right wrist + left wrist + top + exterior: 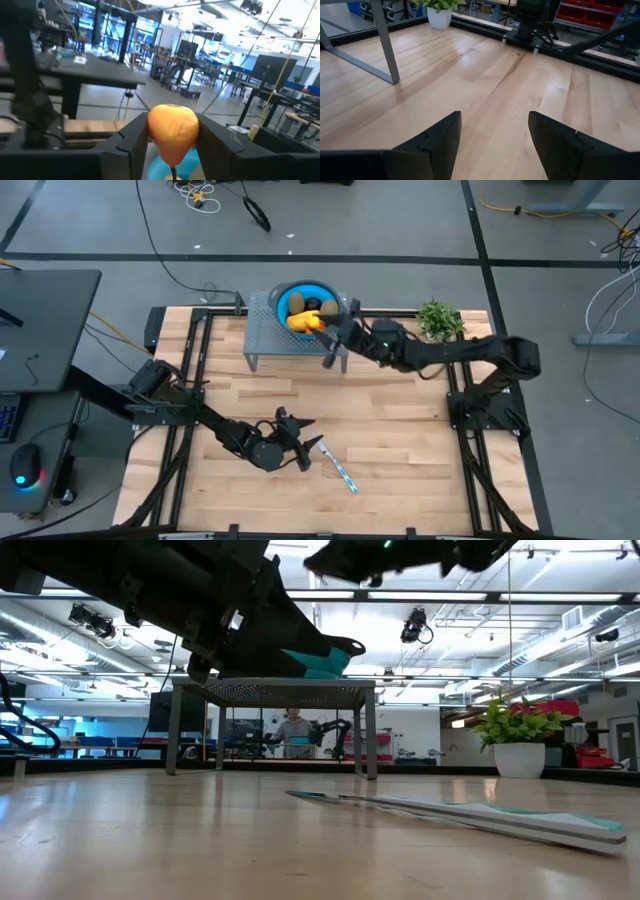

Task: Pick & Place Fruit
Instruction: Put the orange pear into the blue strainer bowl on the shelf, then put the blue knife on the shelf

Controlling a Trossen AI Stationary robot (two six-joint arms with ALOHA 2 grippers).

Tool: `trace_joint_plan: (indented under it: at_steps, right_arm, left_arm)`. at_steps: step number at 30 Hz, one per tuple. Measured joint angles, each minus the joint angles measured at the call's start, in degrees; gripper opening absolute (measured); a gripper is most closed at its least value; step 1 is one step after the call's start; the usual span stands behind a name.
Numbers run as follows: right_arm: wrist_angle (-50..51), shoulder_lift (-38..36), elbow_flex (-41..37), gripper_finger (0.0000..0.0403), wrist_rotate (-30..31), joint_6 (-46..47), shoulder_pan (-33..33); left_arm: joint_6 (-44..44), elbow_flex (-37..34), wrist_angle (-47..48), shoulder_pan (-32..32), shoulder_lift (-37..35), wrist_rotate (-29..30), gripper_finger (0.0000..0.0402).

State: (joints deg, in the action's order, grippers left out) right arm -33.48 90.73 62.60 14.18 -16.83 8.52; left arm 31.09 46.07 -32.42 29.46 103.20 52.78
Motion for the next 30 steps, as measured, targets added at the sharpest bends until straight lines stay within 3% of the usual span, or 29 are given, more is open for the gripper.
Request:
trace_joint_plan:
  at_steps: [7, 19, 26, 30]
  right_arm:
    - [0.73, 5.41, 4.64, 0.0161, -2.39, -3.88, 3.23]
    - [7.15, 5.45, 4.64, 0.0243, -2.32, -1.85, 5.10]
    - [8.34, 4.39, 4.64, 0.0254, -2.23, -1.04, 3.07]
    - [14.78, 1.10, 4.64, 0.0254, -2.39, 0.22, -0.47]
  left_arm:
    - [-0.06, -0.01, 0.00, -0.09, 0.00, -0.18, 0.0240]
    - [-1.31, -0.01, 0.55, -0.07, 0.00, -1.47, 0.0240]
    - [-0.92, -0.01, 0.56, -0.07, 0.00, -1.64, 0.0240]
    - [-0.37, -0.01, 1.24, -0.03, 0.00, -1.69, 0.0240]
